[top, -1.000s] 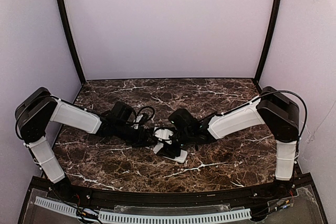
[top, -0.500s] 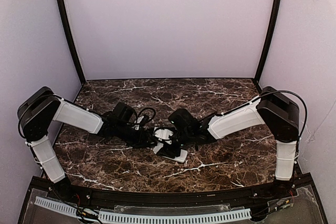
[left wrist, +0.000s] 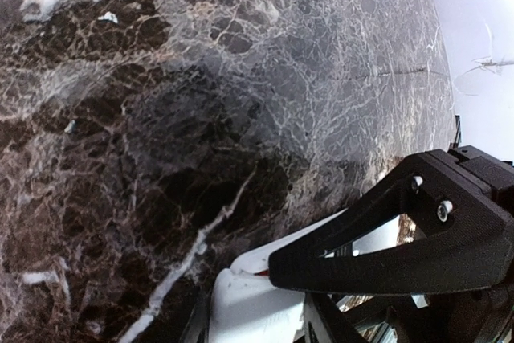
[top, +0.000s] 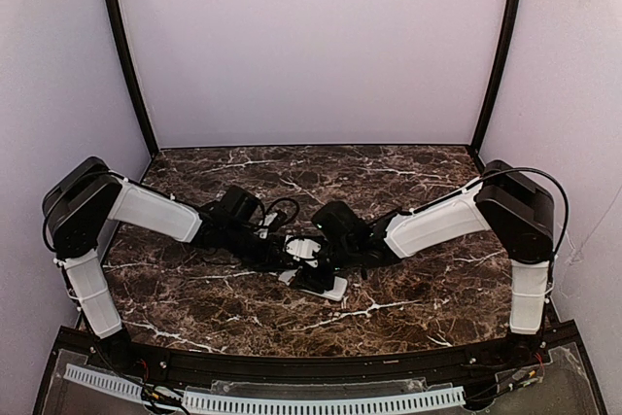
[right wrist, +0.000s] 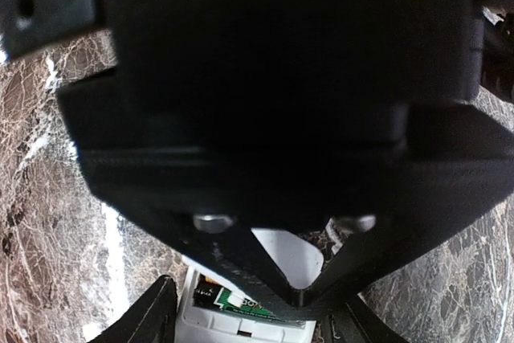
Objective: Load the batteries into the remote control
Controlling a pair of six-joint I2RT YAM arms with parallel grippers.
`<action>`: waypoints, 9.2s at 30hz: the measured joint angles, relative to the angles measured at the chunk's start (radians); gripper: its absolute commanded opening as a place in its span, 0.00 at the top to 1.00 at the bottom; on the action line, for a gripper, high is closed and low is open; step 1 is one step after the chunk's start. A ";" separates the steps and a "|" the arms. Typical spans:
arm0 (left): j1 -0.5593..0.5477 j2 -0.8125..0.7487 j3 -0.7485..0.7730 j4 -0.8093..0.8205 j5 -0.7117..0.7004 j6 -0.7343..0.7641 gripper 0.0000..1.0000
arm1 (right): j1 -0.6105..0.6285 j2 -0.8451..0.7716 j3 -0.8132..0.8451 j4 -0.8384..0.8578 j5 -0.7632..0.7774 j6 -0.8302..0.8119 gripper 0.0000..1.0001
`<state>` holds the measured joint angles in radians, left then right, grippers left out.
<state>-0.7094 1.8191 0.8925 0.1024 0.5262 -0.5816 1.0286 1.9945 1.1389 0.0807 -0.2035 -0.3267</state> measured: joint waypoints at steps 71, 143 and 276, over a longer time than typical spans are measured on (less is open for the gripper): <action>-0.006 -0.009 -0.006 0.069 -0.071 -0.070 1.00 | -0.026 -0.011 -0.057 0.053 -0.001 0.156 0.44; 0.092 -0.001 -0.066 0.149 -0.009 0.012 0.52 | -0.072 -0.058 -0.115 0.119 0.037 0.356 0.14; 0.045 0.016 -0.112 0.264 0.012 0.018 0.54 | -0.083 -0.042 -0.164 0.172 -0.058 0.280 0.48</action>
<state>-0.6647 1.8347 0.7807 0.3660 0.5385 -0.5636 0.9455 1.9522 0.9745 0.2531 -0.2615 -0.0467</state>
